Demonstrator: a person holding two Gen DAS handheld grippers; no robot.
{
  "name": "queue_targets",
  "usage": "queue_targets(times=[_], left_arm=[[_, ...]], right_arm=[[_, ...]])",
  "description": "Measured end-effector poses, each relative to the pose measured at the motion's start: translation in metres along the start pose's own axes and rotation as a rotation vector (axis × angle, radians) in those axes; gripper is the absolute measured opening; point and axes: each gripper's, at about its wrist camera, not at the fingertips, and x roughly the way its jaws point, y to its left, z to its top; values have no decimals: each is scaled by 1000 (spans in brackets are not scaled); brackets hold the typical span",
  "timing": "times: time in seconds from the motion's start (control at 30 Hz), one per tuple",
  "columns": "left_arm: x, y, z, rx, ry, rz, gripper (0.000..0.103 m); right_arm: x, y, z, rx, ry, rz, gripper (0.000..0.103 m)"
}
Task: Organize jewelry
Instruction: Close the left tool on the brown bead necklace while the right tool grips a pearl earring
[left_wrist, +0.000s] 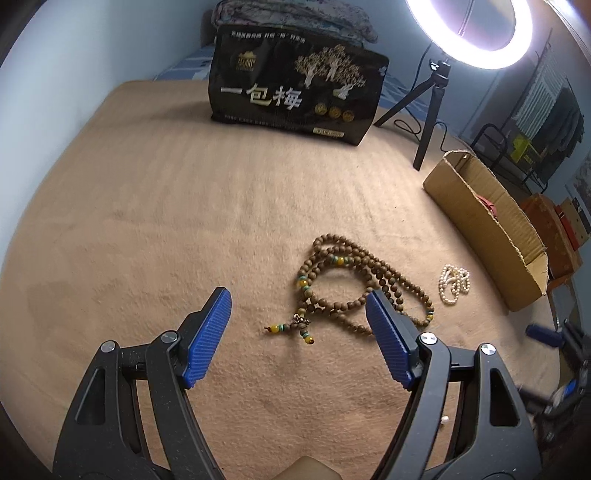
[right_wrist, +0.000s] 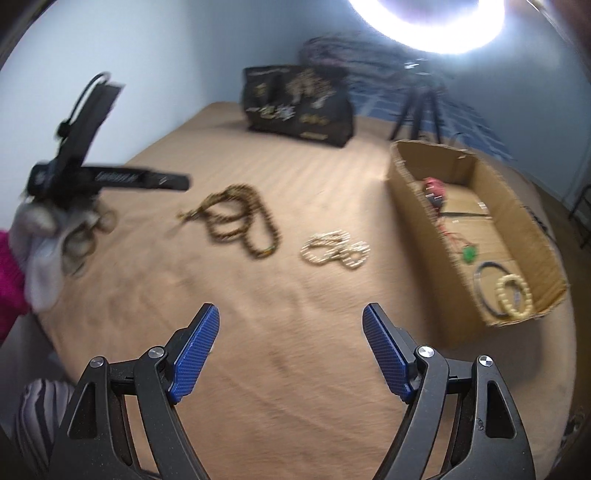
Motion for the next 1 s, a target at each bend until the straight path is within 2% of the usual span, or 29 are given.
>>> queue_targets(times=[0.13,0.4,0.67,0.87,1.0], left_arm=[[10,5,-2,-27,25,-20,78],[29,16,4,-155,70,-100,78],[51,12,14,-215,95,-120,78],[63,-5,22,-232,97,-131,78],[70,-28,24,-191,94,-93,78]], right_arm=[[9,13,-8,-39,29,42,80],[23,36,-21,-98,56,87,80],[33,50,-25,-147,68,105,80],[39,47,-25,-139,70,117,80],[40,44,-26,-125,66,124,80]])
